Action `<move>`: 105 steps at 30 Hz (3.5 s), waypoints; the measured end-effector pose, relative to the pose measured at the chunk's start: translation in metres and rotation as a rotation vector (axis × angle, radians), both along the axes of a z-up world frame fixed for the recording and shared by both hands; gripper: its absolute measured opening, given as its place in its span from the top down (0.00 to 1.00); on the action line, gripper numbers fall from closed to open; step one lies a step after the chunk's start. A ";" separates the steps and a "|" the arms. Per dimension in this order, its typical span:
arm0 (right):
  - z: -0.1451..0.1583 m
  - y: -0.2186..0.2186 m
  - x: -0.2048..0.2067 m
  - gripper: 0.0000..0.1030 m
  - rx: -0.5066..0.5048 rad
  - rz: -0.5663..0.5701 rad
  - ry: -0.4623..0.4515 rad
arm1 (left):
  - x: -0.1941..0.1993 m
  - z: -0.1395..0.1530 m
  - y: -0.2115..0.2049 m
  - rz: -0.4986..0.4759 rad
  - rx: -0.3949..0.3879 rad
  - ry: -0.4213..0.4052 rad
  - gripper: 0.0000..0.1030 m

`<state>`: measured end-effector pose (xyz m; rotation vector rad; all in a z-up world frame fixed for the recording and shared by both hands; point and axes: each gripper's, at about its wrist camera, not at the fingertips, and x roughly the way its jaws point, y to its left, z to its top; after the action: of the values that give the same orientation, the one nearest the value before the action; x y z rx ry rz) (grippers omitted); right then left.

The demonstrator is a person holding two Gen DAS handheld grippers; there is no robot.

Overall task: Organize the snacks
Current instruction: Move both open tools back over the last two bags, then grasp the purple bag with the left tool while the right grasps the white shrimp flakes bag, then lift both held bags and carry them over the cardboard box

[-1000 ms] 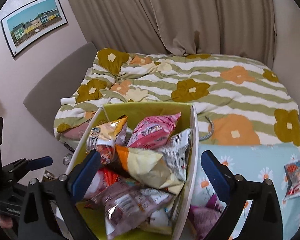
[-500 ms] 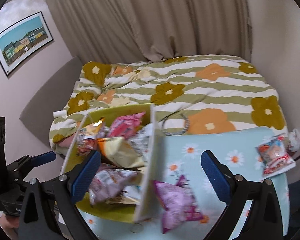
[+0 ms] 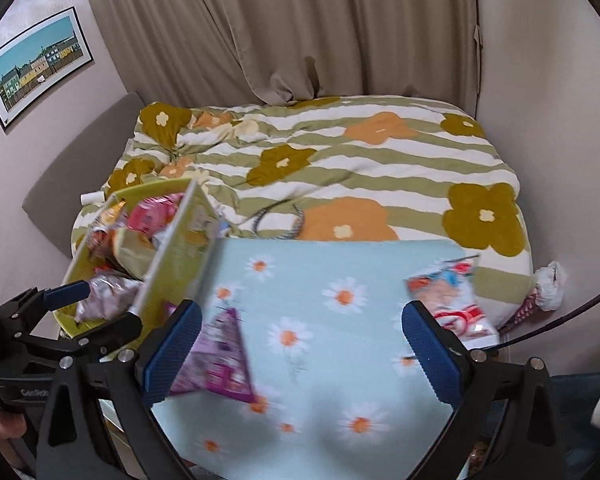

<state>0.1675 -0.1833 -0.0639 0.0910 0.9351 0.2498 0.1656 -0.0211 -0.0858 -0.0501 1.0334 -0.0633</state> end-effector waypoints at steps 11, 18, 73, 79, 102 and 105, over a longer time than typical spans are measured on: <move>-0.054 -0.060 0.027 0.03 -0.096 -0.037 0.051 | -0.013 -0.081 -0.015 0.236 0.111 0.065 0.00; -0.099 -0.080 0.038 0.03 -0.109 -0.061 0.098 | -0.009 -0.130 -0.016 0.272 0.127 0.121 0.00; -0.175 -0.092 0.118 0.32 0.009 -0.078 0.294 | 0.043 -0.154 -0.038 0.119 0.114 0.145 0.28; -0.158 -0.082 0.104 0.34 0.004 -0.033 0.248 | 0.029 -0.132 -0.037 0.137 0.098 0.099 0.28; -0.015 0.071 0.054 0.34 0.161 0.230 -0.007 | -0.014 0.045 0.084 0.201 0.121 -0.191 0.28; -0.002 0.105 0.051 0.34 0.172 0.225 -0.040 | -0.013 0.053 0.123 0.186 0.105 -0.196 0.28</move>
<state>0.2186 -0.0787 -0.0655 0.1391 0.8829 0.5384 0.1528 0.1024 -0.0332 -0.0437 0.8315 0.1521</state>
